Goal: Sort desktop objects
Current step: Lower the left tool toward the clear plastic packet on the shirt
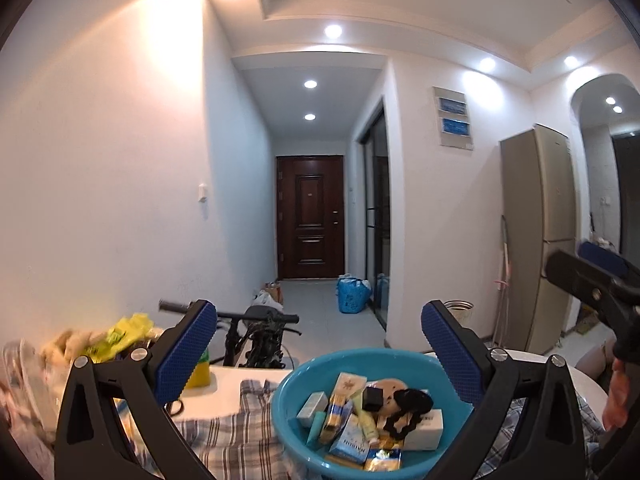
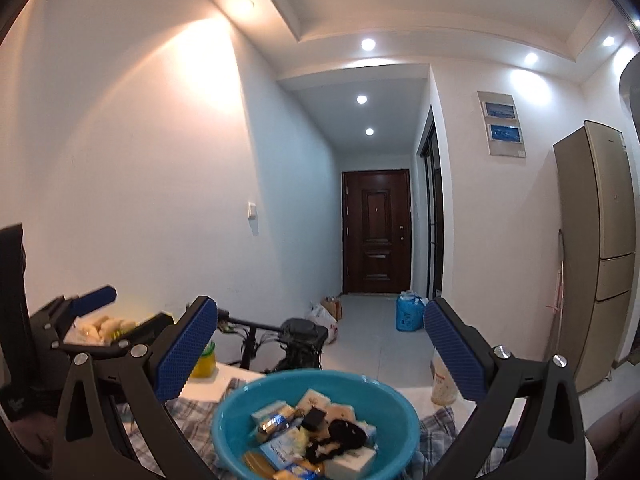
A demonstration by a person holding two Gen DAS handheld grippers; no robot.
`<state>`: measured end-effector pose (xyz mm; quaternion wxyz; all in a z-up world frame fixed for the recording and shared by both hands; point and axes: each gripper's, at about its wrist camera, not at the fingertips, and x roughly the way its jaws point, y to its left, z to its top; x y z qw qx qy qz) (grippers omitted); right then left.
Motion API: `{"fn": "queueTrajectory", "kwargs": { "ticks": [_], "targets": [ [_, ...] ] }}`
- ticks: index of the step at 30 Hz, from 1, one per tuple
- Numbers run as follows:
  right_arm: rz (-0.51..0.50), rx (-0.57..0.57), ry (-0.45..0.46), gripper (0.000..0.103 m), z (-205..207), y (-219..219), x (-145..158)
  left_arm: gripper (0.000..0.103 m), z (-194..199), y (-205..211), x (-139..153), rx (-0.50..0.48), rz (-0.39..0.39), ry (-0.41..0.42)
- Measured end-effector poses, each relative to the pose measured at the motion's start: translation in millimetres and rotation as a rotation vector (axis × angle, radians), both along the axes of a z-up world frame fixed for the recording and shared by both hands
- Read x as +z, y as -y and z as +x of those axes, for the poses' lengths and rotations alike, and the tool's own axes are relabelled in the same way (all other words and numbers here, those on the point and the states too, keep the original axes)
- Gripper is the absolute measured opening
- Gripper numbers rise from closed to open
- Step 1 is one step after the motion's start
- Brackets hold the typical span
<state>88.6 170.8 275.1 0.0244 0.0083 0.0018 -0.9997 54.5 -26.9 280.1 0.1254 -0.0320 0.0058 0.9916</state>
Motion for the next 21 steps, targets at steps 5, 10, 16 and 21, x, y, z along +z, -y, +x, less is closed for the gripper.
{"fn": "queueTrajectory", "kwargs": {
  "ticks": [5, 10, 16, 21],
  "targets": [
    [-0.003, -0.03, 0.137, 0.103, 4, -10, -45, 0.103, 7, 0, -31, 0.005, -0.093, 0.065],
    [-0.051, 0.021, 0.348, 0.103, -12, -12, -105, 0.103, 3, 7, -71, -0.005, -0.115, 0.173],
    [-0.083, 0.093, 0.485, 0.101, -25, -9, -152, 0.103, -14, 6, -129, 0.006, -0.228, 0.367],
    [-0.128, 0.124, 0.565, 0.076, -33, -12, -178, 0.103, -28, 6, -174, -0.006, -0.319, 0.494]
  ]
}}
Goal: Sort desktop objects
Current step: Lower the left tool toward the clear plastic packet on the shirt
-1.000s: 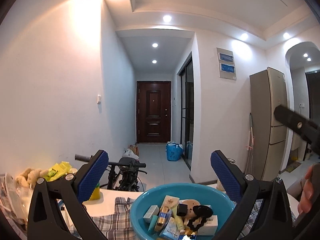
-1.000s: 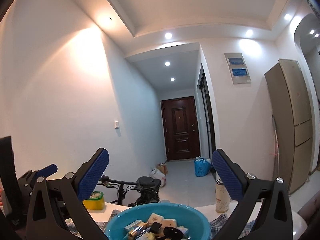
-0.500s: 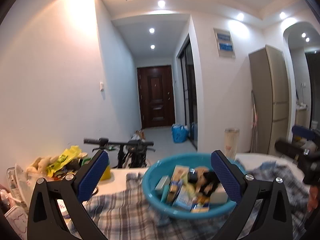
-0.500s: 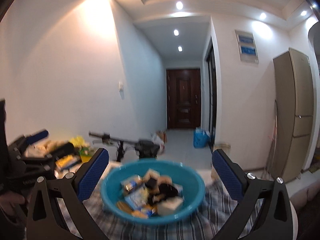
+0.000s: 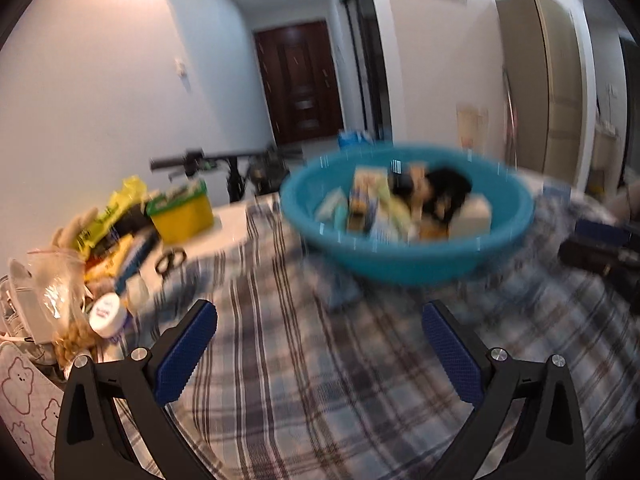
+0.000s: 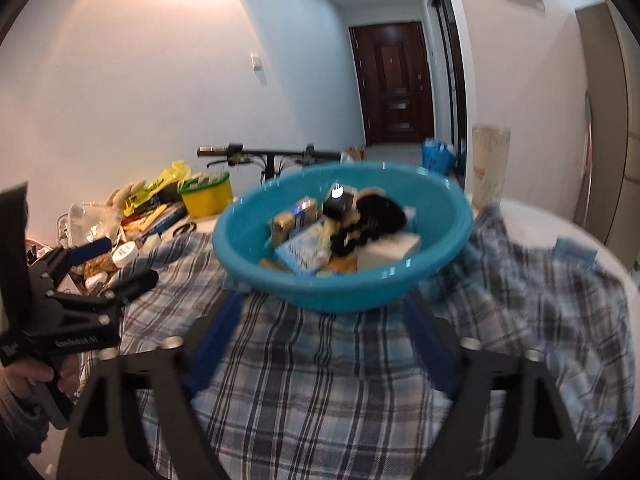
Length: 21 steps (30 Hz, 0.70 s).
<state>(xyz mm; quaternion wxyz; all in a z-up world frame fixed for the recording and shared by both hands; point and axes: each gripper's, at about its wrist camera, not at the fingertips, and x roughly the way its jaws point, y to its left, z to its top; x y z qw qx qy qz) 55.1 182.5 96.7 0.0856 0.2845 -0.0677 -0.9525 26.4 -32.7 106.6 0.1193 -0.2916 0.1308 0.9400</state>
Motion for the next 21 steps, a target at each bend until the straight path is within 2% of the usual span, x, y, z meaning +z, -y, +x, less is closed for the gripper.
{"fn": "queueTrajectory", "kwargs": {
  "ticks": [2, 4, 5, 6, 8, 10, 12, 16, 19, 20, 21],
  "targets": [
    [-0.02, 0.007, 0.038, 0.069, -2, -1, -11, 0.103, -6, -1, -13, -0.025, -0.033, 0.039],
    [-0.021, 0.018, 0.073, 0.058, -5, 1, -19, 0.099, -18, -4, -22, -0.054, -0.088, 0.06],
    [-0.016, 0.021, 0.083, 0.055, -7, 2, -21, 0.09, -25, -5, -27, -0.049, -0.117, 0.065],
    [-0.014, 0.022, 0.085, 0.043, -8, 3, -22, 0.082, -31, -5, -31, -0.044, -0.13, 0.068],
    [-0.025, 0.018, 0.081, 0.032, -8, 2, -26, 0.074, -46, -6, -36, -0.069, -0.121, 0.1],
    [-0.027, 0.014, 0.087, 0.03, -9, 2, -27, 0.069, -61, -10, -44, -0.107, -0.1, 0.162],
    [-0.021, 0.016, 0.095, 0.027, -11, 5, -29, 0.058, -72, -18, -51, -0.144, -0.105, 0.187],
    [-0.012, 0.024, 0.127, 0.027, -16, 9, -37, 0.057, -87, -35, -58, -0.151, -0.169, 0.173],
    [-0.016, 0.035, 0.139, 0.027, -17, 10, -39, 0.058, -99, -40, -63, -0.131, -0.182, 0.166],
    [-0.014, 0.035, 0.139, 0.027, -17, 11, -39, 0.059, -102, -43, -65, -0.123, -0.188, 0.168],
    [-0.015, 0.034, 0.138, 0.027, -16, 11, -39, 0.066, -107, -47, -67, -0.117, -0.193, 0.172]
  ]
}}
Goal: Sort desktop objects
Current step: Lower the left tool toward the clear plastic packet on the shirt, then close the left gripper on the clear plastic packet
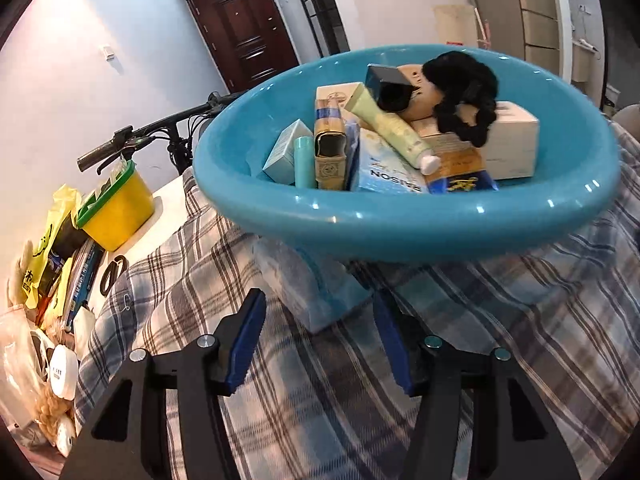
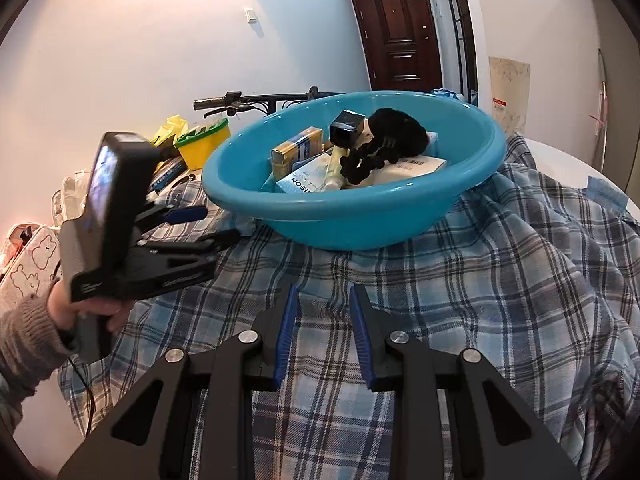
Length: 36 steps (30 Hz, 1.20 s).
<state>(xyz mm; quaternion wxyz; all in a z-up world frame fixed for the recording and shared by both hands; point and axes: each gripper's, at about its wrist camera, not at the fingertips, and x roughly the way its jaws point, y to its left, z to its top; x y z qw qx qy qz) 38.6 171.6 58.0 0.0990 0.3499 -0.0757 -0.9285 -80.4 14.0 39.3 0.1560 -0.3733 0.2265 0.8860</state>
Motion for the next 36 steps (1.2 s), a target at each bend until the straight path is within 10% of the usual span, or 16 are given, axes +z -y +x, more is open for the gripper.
{"fn": "queueTrajectory", "kwargs": {
  "ticks": [7, 9, 14, 36],
  "targets": [
    [-0.021, -0.014, 0.012, 0.027, -1, -4, -3, 0.075, -16, -15, -13, 0.012, -0.025, 0.004],
    [-0.022, -0.016, 0.013, 0.027, 0, -6, -3, 0.054, -22, -13, -17, 0.029, -0.01, 0.031],
    [-0.042, -0.037, 0.009, 0.027, 3, -16, -2, 0.044, -14, 1, -11, 0.027, 0.043, 0.071],
    [-0.014, -0.109, 0.062, 0.027, 31, -25, -31, 0.045, 148, 12, 5, 0.098, 0.309, 0.162]
  ]
}}
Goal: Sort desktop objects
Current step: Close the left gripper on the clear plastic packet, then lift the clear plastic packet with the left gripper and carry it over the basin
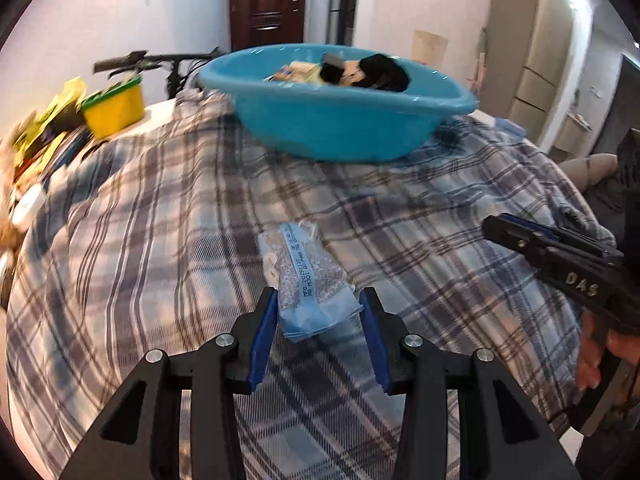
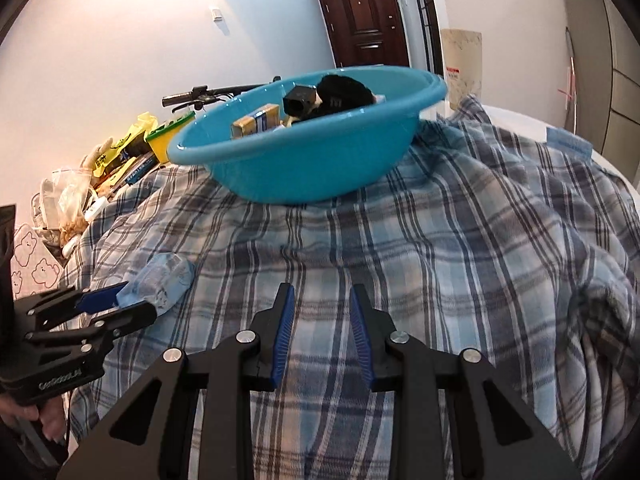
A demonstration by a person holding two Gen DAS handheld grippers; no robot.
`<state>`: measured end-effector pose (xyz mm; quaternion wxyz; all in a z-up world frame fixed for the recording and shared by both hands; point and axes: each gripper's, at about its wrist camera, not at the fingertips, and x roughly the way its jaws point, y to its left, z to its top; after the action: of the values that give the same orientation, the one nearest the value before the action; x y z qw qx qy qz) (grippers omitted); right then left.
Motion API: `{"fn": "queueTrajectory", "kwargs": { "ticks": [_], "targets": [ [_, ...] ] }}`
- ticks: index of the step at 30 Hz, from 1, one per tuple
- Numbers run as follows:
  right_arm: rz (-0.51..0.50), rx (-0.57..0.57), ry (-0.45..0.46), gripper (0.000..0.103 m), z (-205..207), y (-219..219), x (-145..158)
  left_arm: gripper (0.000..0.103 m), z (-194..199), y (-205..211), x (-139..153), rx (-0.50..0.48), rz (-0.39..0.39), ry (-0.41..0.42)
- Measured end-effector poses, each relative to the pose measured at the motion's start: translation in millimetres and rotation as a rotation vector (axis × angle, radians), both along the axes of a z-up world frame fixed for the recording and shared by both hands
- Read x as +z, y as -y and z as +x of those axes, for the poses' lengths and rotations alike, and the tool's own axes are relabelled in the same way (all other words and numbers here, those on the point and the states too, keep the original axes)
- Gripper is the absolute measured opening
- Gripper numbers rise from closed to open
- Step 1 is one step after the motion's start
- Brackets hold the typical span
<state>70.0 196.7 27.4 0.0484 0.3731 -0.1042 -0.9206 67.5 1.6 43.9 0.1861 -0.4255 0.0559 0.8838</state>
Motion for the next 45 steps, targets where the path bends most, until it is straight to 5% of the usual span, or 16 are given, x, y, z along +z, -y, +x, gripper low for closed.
{"fn": "queueTrajectory", "kwargs": {
  "ticks": [1, 3, 11, 13, 14, 20, 31, 43, 45],
  "targets": [
    [-0.013, 0.0, 0.004, 0.027, 0, -2, -1, 0.049, -1, 1, -3, 0.022, -0.002, 0.007],
    [-0.003, -0.008, 0.004, 0.027, 0, -3, 0, 0.073, -4, 1, -8, 0.055, 0.001, 0.019],
    [0.032, 0.015, 0.008, 0.027, 0, 8, -1, 0.076, -23, -8, -8, 0.098, 0.009, -0.036],
    [0.038, 0.007, 0.006, 0.027, 0, 7, -1, 0.066, -29, -9, -10, 0.092, 0.009, -0.024],
    [0.037, 0.004, 0.005, 0.027, 0, 7, -1, 0.044, -32, -8, -12, 0.094, 0.014, -0.009],
    [0.033, 0.008, 0.01, 0.027, 0, 6, -1, 0.04, -29, 5, -6, 0.113, 0.096, -0.015],
    [0.042, 0.008, -0.015, 0.028, 2, 9, 6, 0.04, -19, -6, 16, 0.093, 0.07, -0.119],
    [0.128, 0.005, -0.198, 0.029, 5, 13, 71, 0.04, -10, -18, 91, 0.071, 0.06, -0.379],
    [0.144, 0.009, -0.241, 0.041, 7, 16, 85, 0.04, -11, -19, 105, 0.067, 0.074, -0.409]
  ]
}}
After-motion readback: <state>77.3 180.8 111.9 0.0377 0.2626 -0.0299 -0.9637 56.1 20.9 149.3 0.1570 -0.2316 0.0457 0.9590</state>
